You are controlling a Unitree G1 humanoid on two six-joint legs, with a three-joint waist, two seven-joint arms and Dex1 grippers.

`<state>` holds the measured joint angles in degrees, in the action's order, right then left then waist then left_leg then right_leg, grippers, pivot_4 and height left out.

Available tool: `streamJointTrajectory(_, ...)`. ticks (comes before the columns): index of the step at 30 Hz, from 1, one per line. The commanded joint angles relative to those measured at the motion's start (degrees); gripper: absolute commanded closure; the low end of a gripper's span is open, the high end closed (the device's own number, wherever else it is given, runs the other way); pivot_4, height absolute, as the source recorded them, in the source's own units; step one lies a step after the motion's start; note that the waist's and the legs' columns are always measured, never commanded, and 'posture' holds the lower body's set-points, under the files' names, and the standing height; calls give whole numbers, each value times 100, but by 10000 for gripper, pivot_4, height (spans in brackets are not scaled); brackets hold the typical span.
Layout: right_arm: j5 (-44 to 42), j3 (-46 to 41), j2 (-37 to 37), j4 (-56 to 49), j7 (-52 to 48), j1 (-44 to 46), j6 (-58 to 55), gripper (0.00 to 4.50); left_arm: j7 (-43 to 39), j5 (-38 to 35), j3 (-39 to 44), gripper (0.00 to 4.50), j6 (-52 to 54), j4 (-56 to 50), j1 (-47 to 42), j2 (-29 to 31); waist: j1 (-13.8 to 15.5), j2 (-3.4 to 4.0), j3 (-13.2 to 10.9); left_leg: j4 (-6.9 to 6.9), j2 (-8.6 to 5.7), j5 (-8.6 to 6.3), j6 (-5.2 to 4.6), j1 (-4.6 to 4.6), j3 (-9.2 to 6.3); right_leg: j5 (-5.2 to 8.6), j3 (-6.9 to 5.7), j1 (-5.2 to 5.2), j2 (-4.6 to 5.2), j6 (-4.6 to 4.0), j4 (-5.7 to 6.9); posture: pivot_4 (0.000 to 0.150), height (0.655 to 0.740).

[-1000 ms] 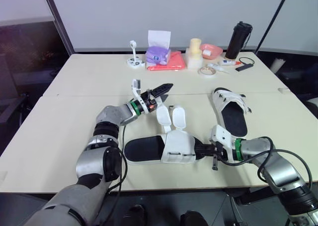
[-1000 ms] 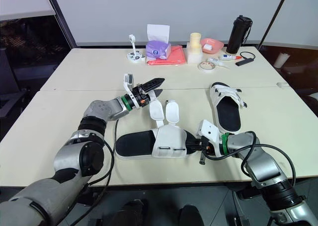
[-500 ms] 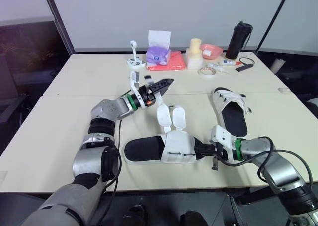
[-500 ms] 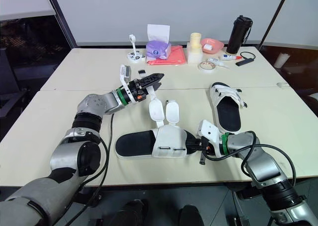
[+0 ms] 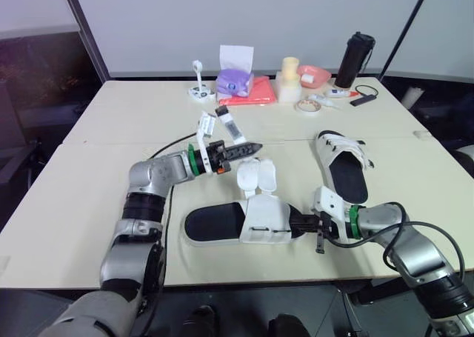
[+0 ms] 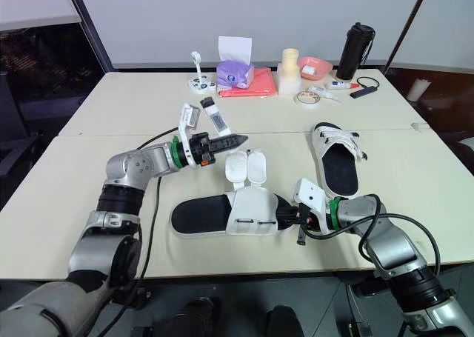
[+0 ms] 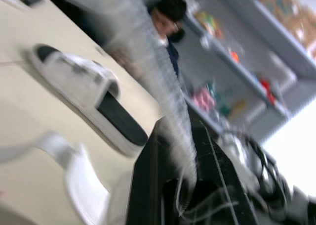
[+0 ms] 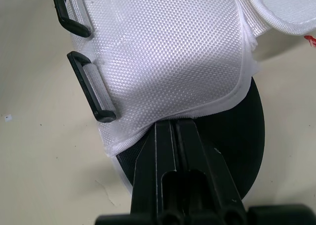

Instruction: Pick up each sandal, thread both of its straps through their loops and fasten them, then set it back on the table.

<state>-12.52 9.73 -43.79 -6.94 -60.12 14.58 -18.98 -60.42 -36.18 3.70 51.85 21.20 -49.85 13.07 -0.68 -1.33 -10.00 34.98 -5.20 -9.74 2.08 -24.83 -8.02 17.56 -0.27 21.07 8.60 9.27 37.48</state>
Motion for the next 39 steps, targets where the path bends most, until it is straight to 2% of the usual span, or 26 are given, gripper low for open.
streamJointTrajectory(1,371,242,-112,412,43,-180,-173,45000,-635,238,-606,44766,-659,-961,320,286,-2,1,1,-1,1,0,0,0,0,-1,0,-2,-1,-1,-6,1500,7400)
streamJointTrajectory(3,374,247,-126,414,41,-187,-164,45000,-1031,498,-1102,44766,-1204,-1572,649,524,-8,6,4,-11,2,-1,1,1,2,-2,2,-3,0,-4,-18,1500,7400)
streamJointTrajectory(7,387,266,-138,438,41,-191,-136,45000,-1444,1008,-1750,44766,-2320,-2104,1050,736,12,6,4,-23,7,-1,1,15,2,-3,3,-19,1,-9,-41,1500,7400)
streamJointTrajectory(14,443,319,-103,550,49,-121,-75,45000,-1744,1669,-2316,44766,-3611,-2180,1260,903,15,6,4,-27,16,-13,12,35,0,9,3,-46,3,-35,-61,1500,7400)
streamJointTrajectory(29,469,375,-118,530,35,-156,-49,45000,-2371,2157,-2865,44766,-4991,-2356,1476,1177,6,10,6,-57,17,-8,-7,44,-7,8,6,-51,4,-34,-93,1500,7400)
streamJointTrajectory(32,488,395,-123,562,20,-143,-27,45000,-2473,2218,-2884,35838,-5373,-2357,1492,1173,5,12,8,-69,17,-7,-9,47,-7,6,6,-51,3,-35,-104,1500,7400)
streamJointTrajectory(39,538,444,-122,710,-8,-36,54,45000,-2735,1987,-2808,446,-5595,-2516,1552,1315,2,13,9,-72,17,-6,-9,50,-6,5,6,-53,1,-36,-108,1500,7400)
